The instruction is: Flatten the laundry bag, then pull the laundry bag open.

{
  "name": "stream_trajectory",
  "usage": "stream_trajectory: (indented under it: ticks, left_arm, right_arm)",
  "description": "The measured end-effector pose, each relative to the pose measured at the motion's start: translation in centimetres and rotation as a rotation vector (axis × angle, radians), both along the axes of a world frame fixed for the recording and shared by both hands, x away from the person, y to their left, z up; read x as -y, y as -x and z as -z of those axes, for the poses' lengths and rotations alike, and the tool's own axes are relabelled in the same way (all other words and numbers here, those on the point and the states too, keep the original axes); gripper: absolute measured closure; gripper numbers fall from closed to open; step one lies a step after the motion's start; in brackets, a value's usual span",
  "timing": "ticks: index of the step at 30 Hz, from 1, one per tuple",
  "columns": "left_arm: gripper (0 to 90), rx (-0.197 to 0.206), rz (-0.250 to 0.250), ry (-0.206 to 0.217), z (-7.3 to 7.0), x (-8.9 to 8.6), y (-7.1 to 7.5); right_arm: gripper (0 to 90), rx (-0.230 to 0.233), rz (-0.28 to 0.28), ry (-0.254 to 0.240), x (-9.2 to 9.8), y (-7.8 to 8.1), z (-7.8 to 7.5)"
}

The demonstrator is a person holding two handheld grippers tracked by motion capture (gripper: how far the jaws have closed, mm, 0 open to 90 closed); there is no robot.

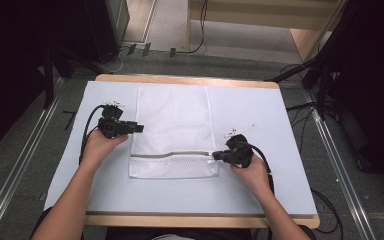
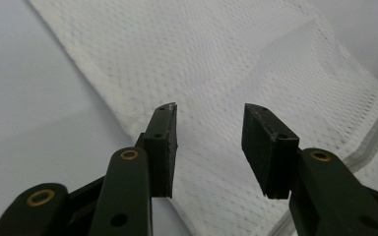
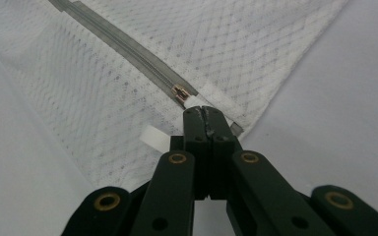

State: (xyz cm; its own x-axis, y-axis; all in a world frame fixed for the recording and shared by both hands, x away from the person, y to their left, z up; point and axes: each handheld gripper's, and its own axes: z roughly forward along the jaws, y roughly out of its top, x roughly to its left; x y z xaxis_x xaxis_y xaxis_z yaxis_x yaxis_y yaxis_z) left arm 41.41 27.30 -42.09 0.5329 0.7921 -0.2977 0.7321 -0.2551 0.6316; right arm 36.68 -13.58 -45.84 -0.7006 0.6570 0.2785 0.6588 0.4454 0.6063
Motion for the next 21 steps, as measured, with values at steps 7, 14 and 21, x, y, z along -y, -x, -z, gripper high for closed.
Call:
stream_trajectory:
  ticks: [7, 14, 21]
  left_arm:
    - [53.9, 0.016, 0.043, -0.005, -0.5, 1.7, 1.1]
    - [52.9, 0.026, 0.096, 0.002, -0.7, 3.7, 1.9]
    - [53.0, 0.037, 0.136, 0.001, -0.8, 5.2, 2.4]
  right_arm:
    - [90.0, 0.020, 0.040, 0.017, 0.4, -0.6, 0.3]
    - [90.0, 0.007, 0.056, 0.000, 0.1, -1.2, 0.4]
    - [90.0, -0.013, 0.045, 0.001, -0.4, -1.2, 0.7]
